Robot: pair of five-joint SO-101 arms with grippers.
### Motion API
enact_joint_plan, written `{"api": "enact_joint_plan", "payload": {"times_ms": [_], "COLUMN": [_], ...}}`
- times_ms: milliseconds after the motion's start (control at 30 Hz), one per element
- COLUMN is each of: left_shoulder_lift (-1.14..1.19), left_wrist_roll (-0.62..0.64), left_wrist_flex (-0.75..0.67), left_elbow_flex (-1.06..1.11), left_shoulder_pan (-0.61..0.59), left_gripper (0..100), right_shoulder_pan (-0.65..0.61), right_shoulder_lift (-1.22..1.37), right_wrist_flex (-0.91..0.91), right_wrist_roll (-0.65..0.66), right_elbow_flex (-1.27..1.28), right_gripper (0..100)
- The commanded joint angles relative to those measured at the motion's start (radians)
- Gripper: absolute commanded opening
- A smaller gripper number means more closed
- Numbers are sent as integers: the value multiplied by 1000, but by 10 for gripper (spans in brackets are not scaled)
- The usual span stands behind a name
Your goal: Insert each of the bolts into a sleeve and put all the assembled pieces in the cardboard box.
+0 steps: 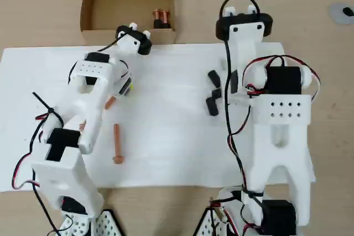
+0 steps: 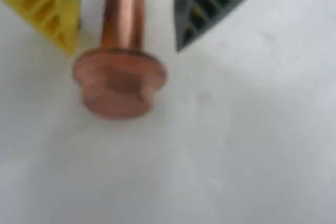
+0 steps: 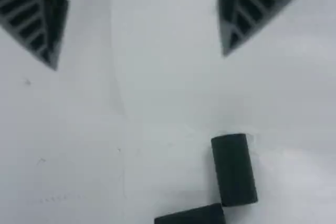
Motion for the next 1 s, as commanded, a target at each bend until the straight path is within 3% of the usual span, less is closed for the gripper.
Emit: {"api": "enact_joint_plan", "payload": {"times_ms": [0,167,300,500,633,767,967], "left_shoulder_lift": [74,127,159,177,171,110,-180], "left_wrist_roll": [-34,-71,-75,-83,-86,-87,14], "left_wrist_flex": [6,97,153,219,232,385,463], "left_elbow_flex": [-114,-192,-242,-264,-264,-334,-322], "left_shoulder_pan": [-14,-14,-14,-14,-14,14,63], "left_gripper": [133,119,11,13,13,14,18], "right_shoulder_pan": [19,19,18,18,18,18,-67], "right_shoulder_lift": [-39,-39,-38,-30,13,114,320], "right_wrist_flex": [-18,-21,-21,-21,-32,-94,-112], "right_wrist_roll": [3,3,9,12,130,327,371], "right_elbow_flex": [4,39,71,73,68,70,22], "right_gripper": [239,239,239,239,239,239,241]}}
